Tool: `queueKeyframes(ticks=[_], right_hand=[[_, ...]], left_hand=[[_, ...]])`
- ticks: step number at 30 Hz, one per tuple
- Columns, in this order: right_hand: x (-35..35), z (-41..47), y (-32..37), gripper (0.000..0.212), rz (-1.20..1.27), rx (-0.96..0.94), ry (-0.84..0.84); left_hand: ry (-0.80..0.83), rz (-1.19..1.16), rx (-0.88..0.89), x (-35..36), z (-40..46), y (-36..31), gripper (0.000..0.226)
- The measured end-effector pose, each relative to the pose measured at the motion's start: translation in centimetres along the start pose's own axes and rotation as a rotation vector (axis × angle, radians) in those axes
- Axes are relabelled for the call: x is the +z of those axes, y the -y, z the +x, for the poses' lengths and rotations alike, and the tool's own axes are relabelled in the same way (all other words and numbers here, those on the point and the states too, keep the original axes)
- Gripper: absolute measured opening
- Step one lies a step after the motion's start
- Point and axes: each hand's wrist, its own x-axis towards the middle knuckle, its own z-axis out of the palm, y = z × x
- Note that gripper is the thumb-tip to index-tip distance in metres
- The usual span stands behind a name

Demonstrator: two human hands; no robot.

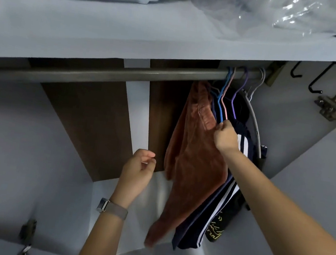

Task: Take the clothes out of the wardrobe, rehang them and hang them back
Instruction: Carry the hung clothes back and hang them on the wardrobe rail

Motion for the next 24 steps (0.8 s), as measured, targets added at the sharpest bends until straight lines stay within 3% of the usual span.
queueKeyframes(ticks=[6, 10, 12, 16, 24], right_hand=[[0.2, -0.7, -1.8, 0.015, 0.003, -0.116, 0.061], [-0.7, -5.2, -4.2, 0.055, 0.056, -0.312, 0.028], [-2.1, -8.2, -6.6, 0.06, 0.103, -0.305, -0.017], [-6.7, -15.1, -12.5, 0.035, 0.133, -0.014, -0.013], [-18.3, -30.5, -24.9, 0.011, -0.11, 0.482, 0.23]], left_hand=[[0.122, -0.005, -0.003, 2.0, 0.3, 0.4, 0.013], [0.257, 0.027, -0.01, 4.5, 0.5, 1.1, 0.02], [0.32, 0.073, 0.007, 6.3, 0.5, 1.3, 0.019], [0.48, 0.184, 0.093, 11.2, -1.1, 0.1, 0.015], [0.911, 0.345, 0.465, 22.8, -12.6, -4.2, 0.013]])
